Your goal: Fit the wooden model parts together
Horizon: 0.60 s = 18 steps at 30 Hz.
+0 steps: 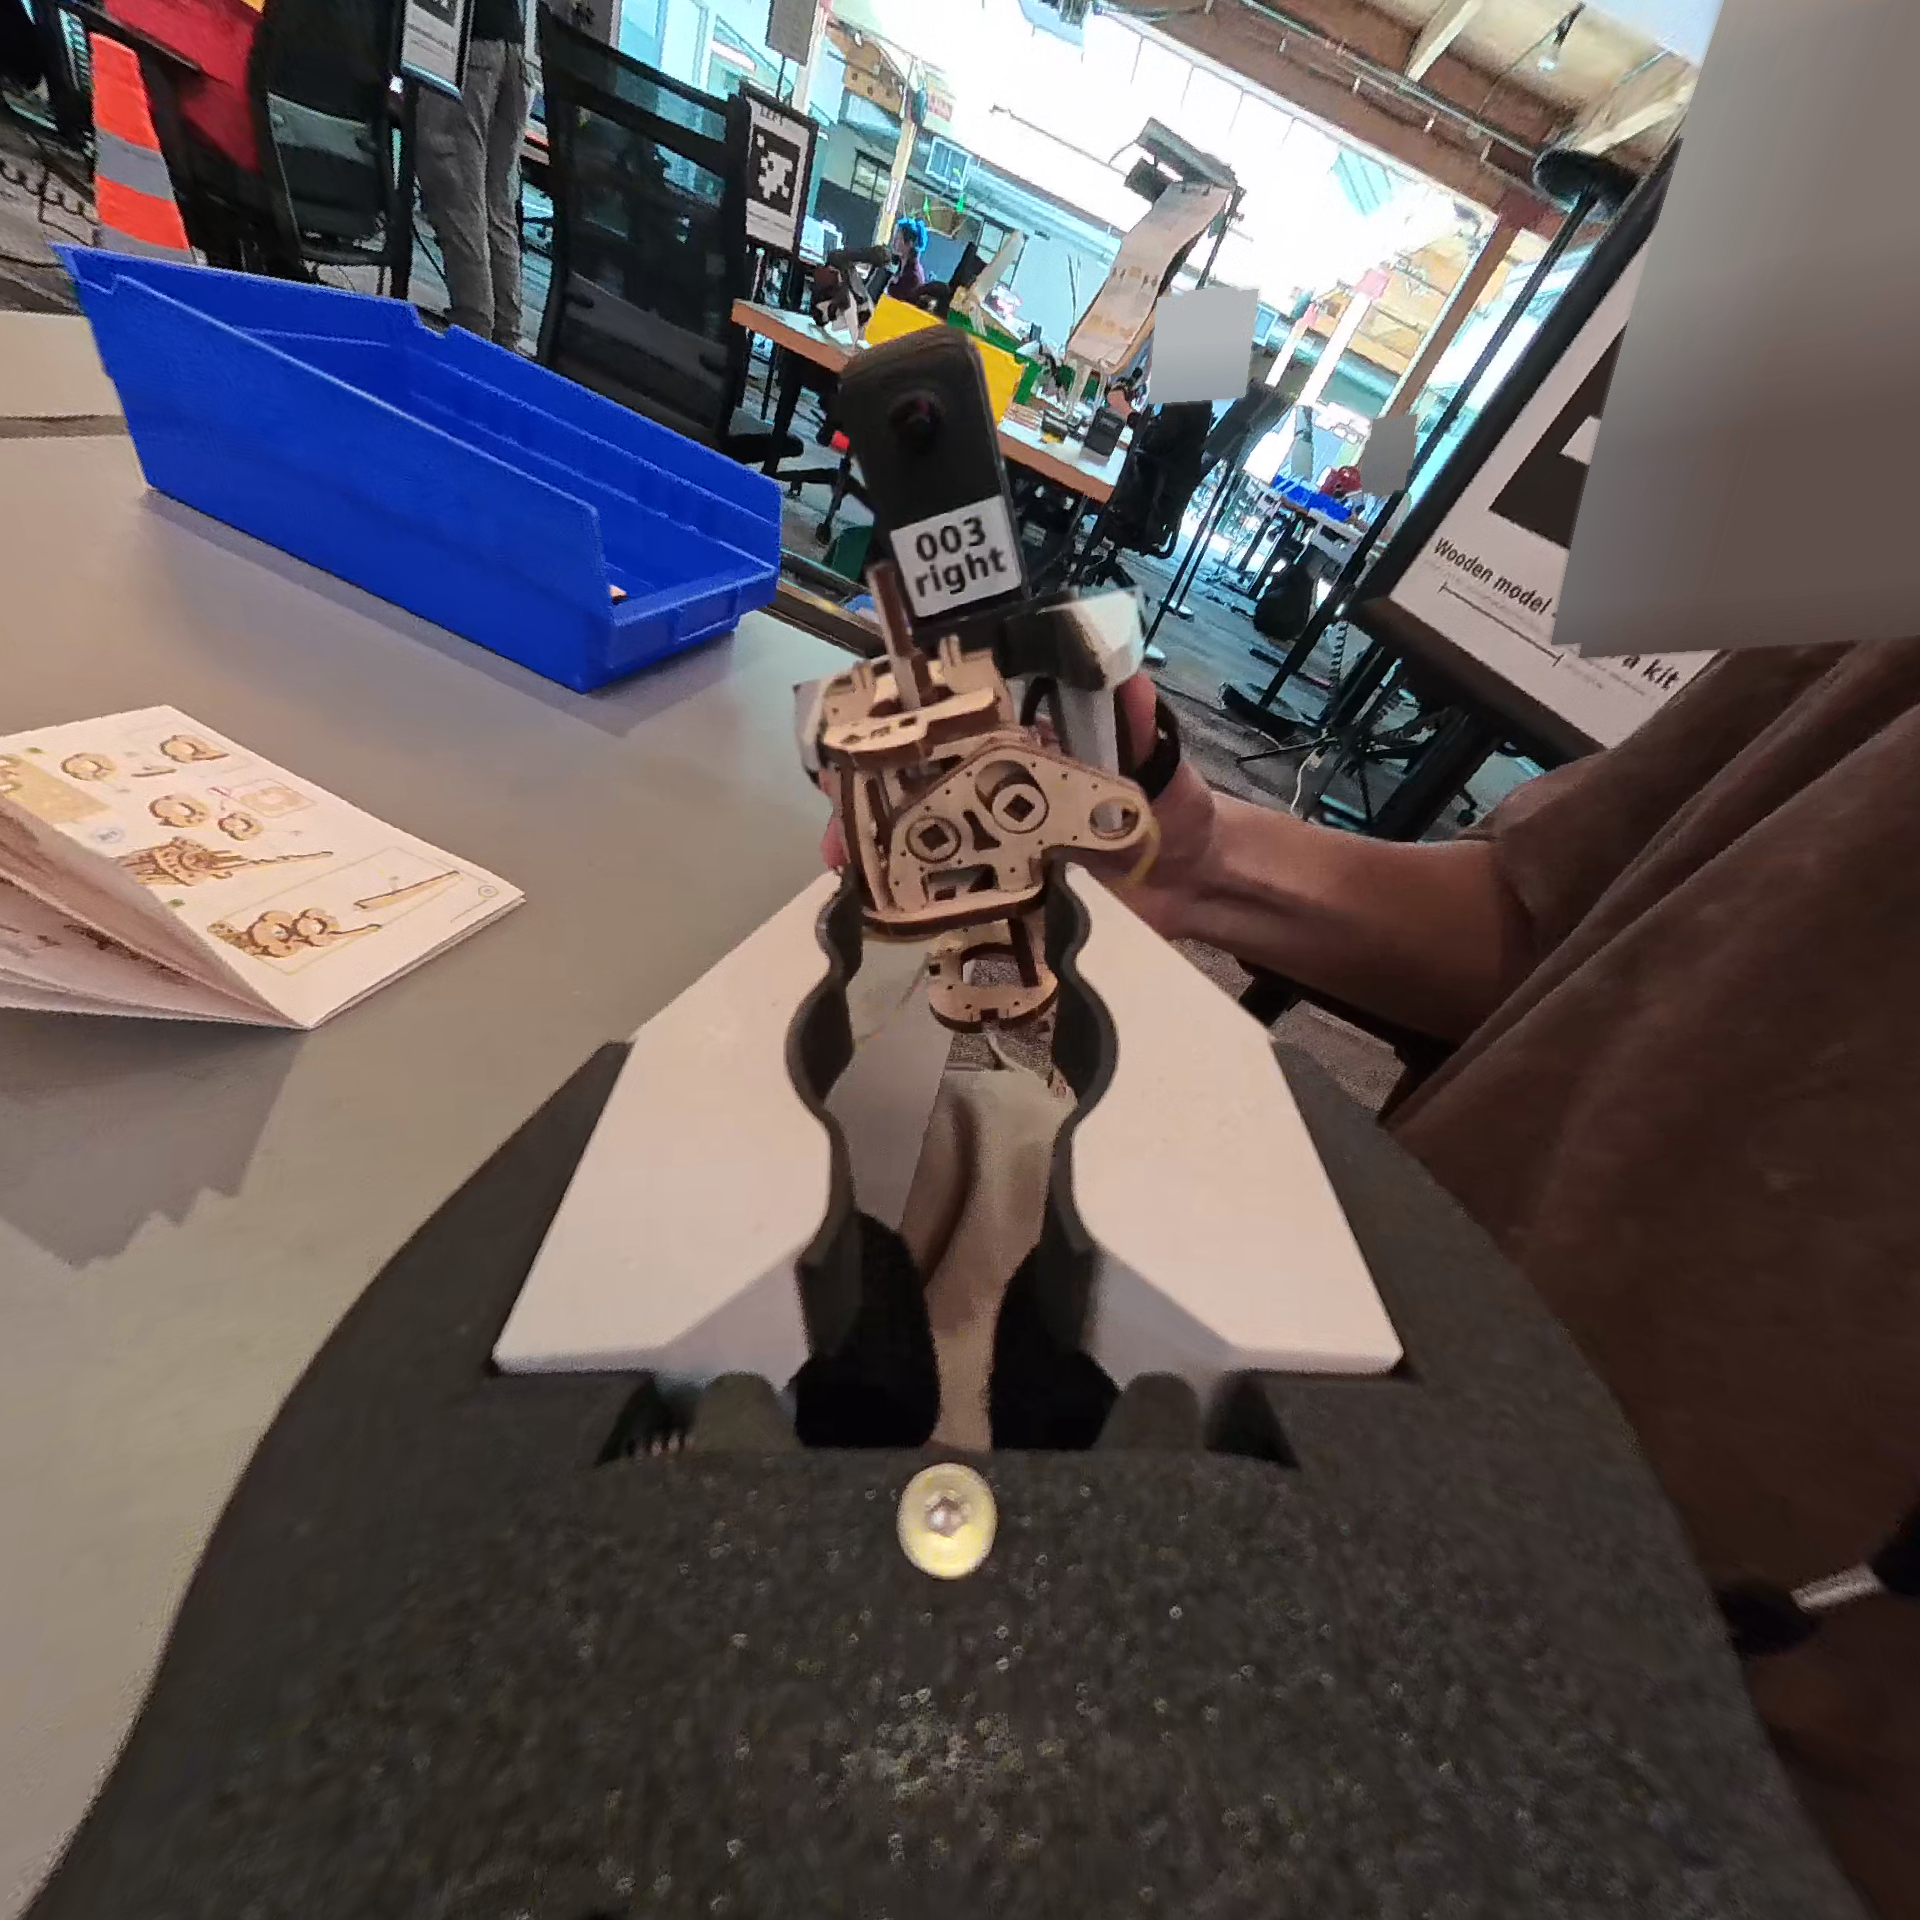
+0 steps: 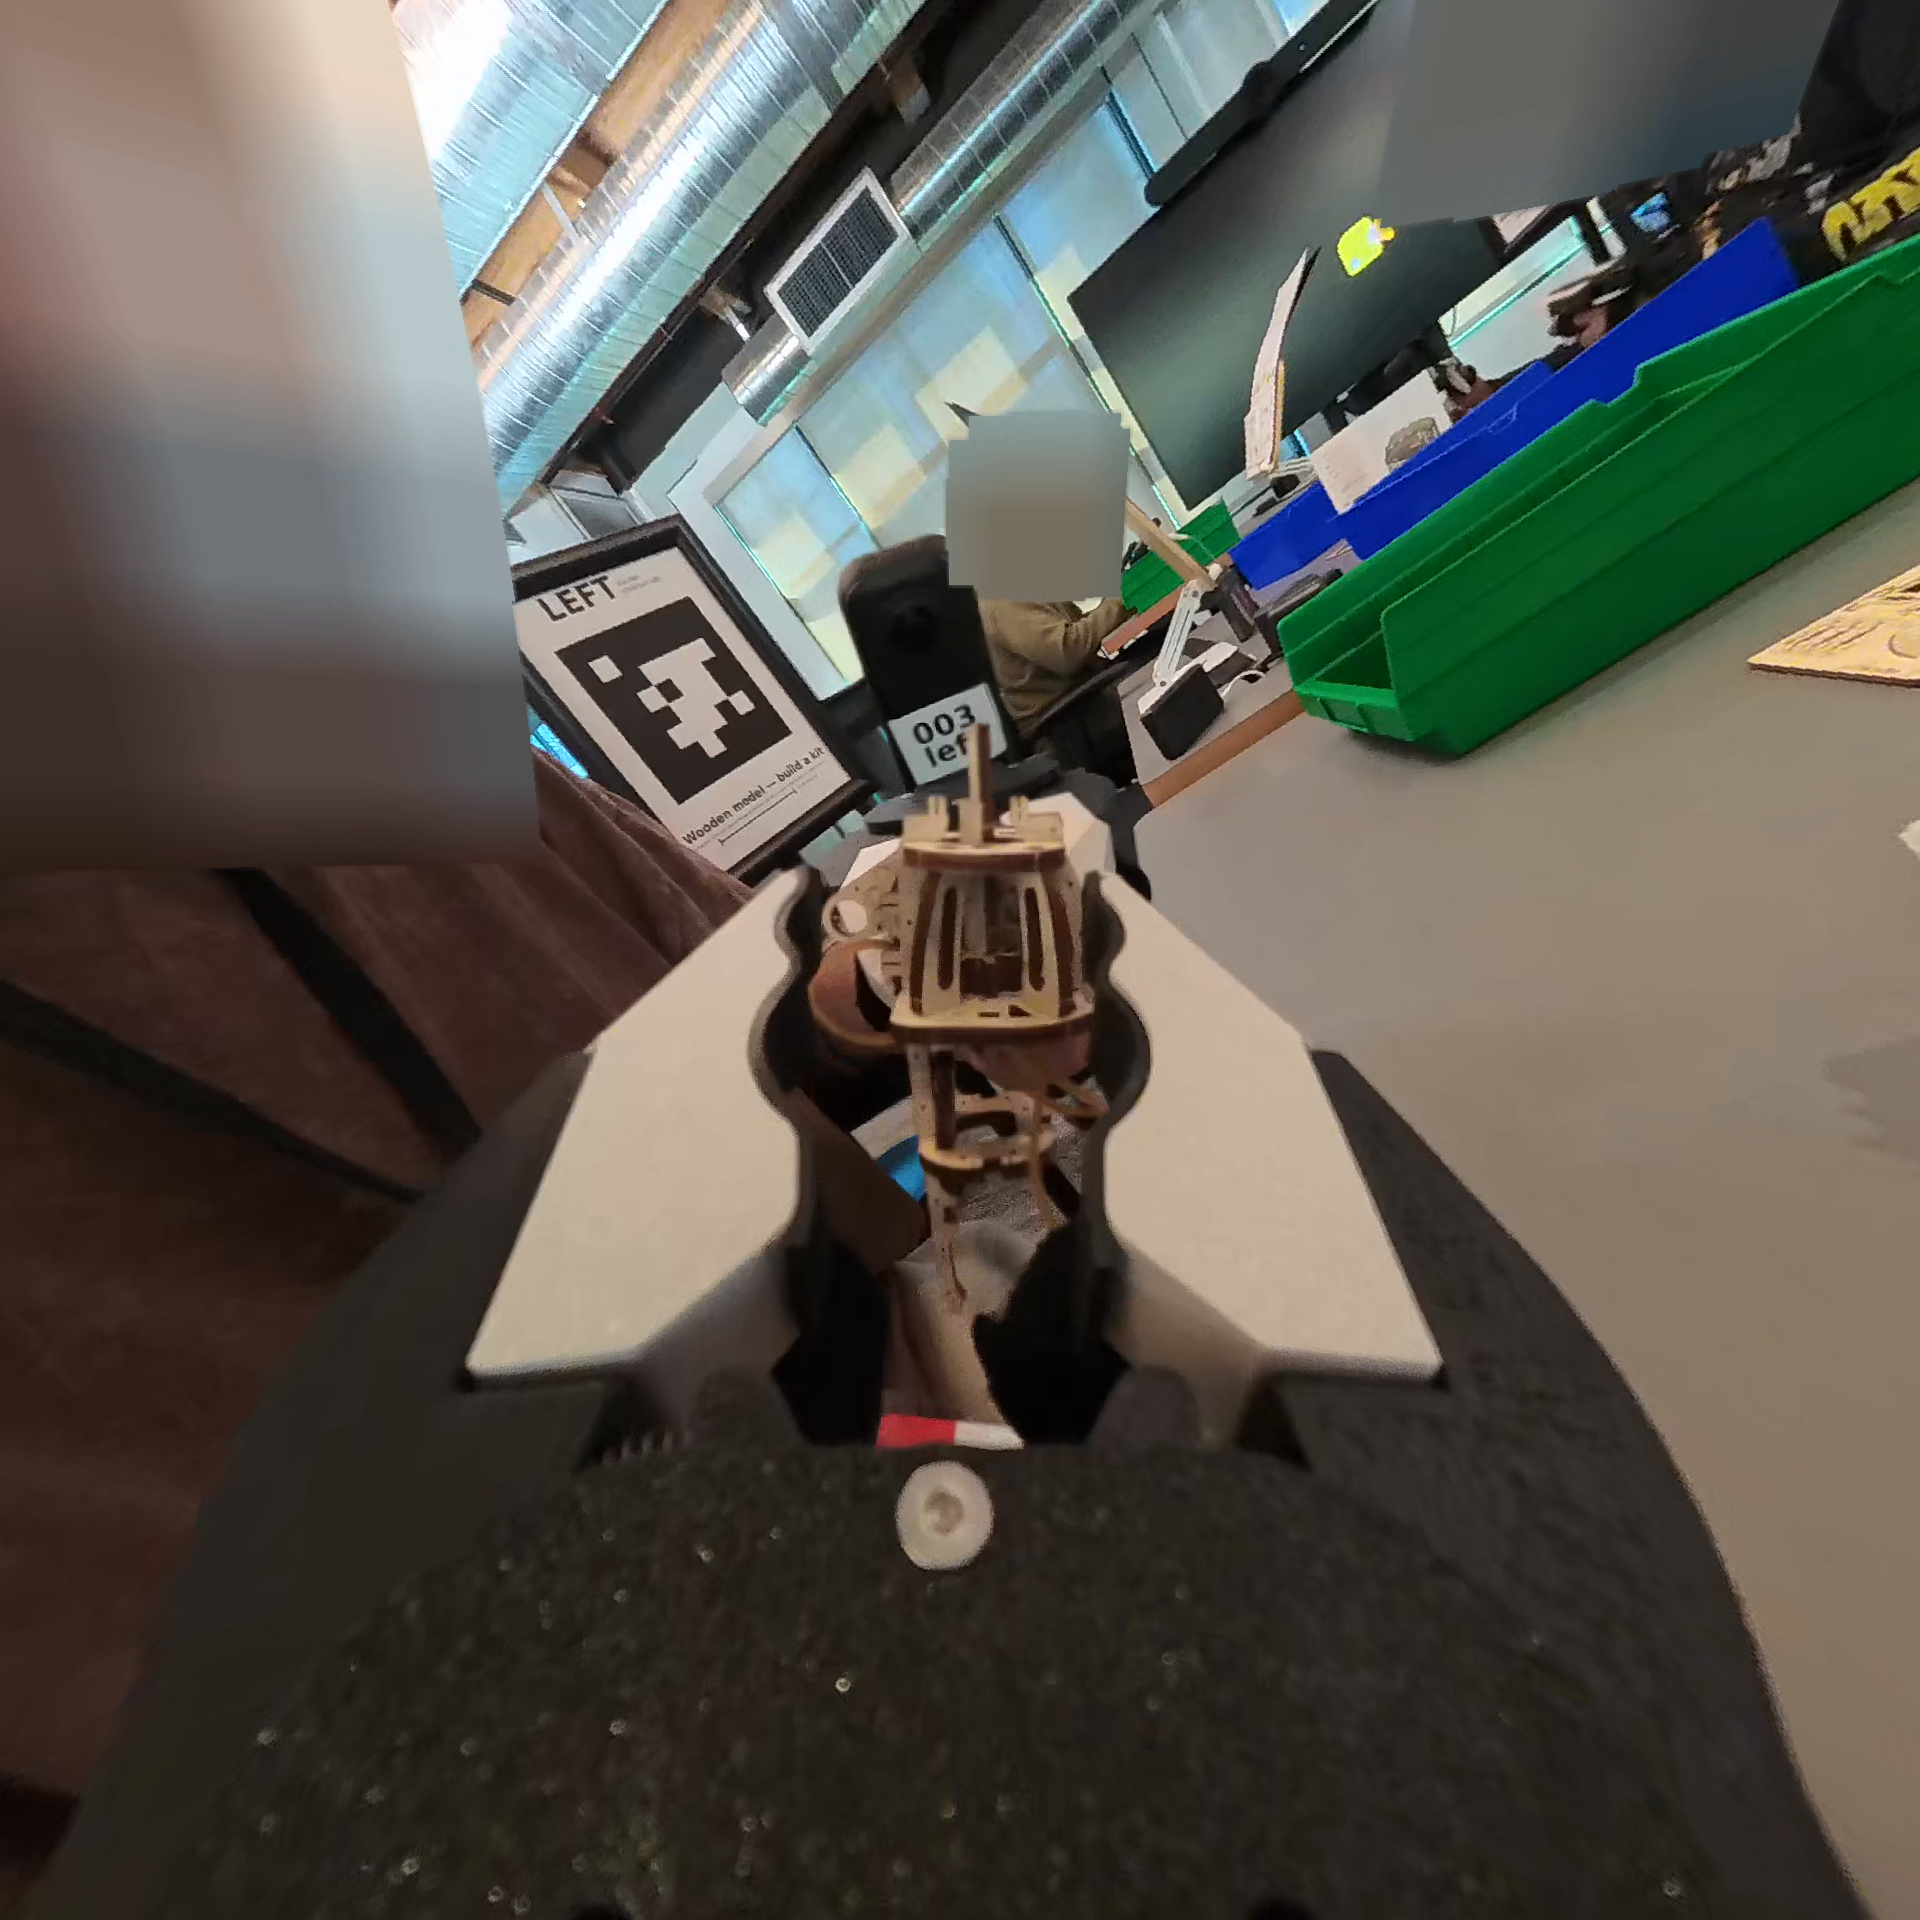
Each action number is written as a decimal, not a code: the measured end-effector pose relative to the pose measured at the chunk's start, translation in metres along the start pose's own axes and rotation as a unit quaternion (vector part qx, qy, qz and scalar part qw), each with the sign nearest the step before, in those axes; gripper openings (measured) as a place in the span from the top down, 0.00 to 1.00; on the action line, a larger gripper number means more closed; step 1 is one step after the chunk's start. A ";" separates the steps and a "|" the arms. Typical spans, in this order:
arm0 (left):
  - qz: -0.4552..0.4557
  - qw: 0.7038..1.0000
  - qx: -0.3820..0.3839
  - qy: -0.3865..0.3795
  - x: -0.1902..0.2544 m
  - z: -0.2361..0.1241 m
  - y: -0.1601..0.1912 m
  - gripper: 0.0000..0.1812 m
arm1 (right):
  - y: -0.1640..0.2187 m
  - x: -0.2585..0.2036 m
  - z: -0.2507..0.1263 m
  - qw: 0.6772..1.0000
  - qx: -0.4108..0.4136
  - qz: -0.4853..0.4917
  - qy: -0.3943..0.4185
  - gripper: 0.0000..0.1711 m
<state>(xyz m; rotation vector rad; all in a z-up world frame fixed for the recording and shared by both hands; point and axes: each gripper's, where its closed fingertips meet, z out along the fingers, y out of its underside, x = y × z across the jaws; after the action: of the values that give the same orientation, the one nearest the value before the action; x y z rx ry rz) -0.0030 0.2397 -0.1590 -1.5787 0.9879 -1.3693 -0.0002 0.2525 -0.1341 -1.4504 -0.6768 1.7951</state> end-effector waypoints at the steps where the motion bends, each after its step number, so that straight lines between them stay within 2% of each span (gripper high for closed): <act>1: 0.007 1.000 -0.004 -0.006 -0.001 0.000 0.001 0.82 | -0.001 0.001 -0.002 1.000 0.003 -0.001 0.004 0.71; 4: 0.061 0.997 -0.026 -0.031 -0.003 0.001 0.006 0.82 | -0.003 0.004 -0.004 1.000 0.005 -0.015 0.020 0.71; 6: 0.145 0.985 -0.056 -0.069 -0.006 0.002 0.013 0.82 | 0.001 0.007 -0.005 0.999 -0.010 -0.040 0.034 0.71; 9: 0.257 0.955 -0.087 -0.124 -0.009 -0.001 0.014 0.82 | 0.011 0.013 -0.010 0.995 -0.055 -0.064 0.061 0.71; 11: 0.313 0.932 -0.102 -0.152 -0.012 -0.003 0.013 0.82 | 0.009 0.011 -0.012 0.995 -0.055 -0.062 0.057 0.71; 16: 0.397 0.884 -0.126 -0.210 -0.026 -0.011 0.013 0.82 | 0.007 0.011 -0.015 0.995 -0.050 -0.053 0.066 0.70; 18: 0.430 0.860 -0.139 -0.238 -0.032 -0.014 0.012 0.82 | 0.011 0.019 -0.014 0.992 -0.062 -0.060 0.097 0.68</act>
<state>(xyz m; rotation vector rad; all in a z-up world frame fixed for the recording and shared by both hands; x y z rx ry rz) -0.0210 0.2641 -0.1805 -1.2926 1.3629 -0.2084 0.0090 0.2602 -0.1572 -1.6069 -0.7698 1.5203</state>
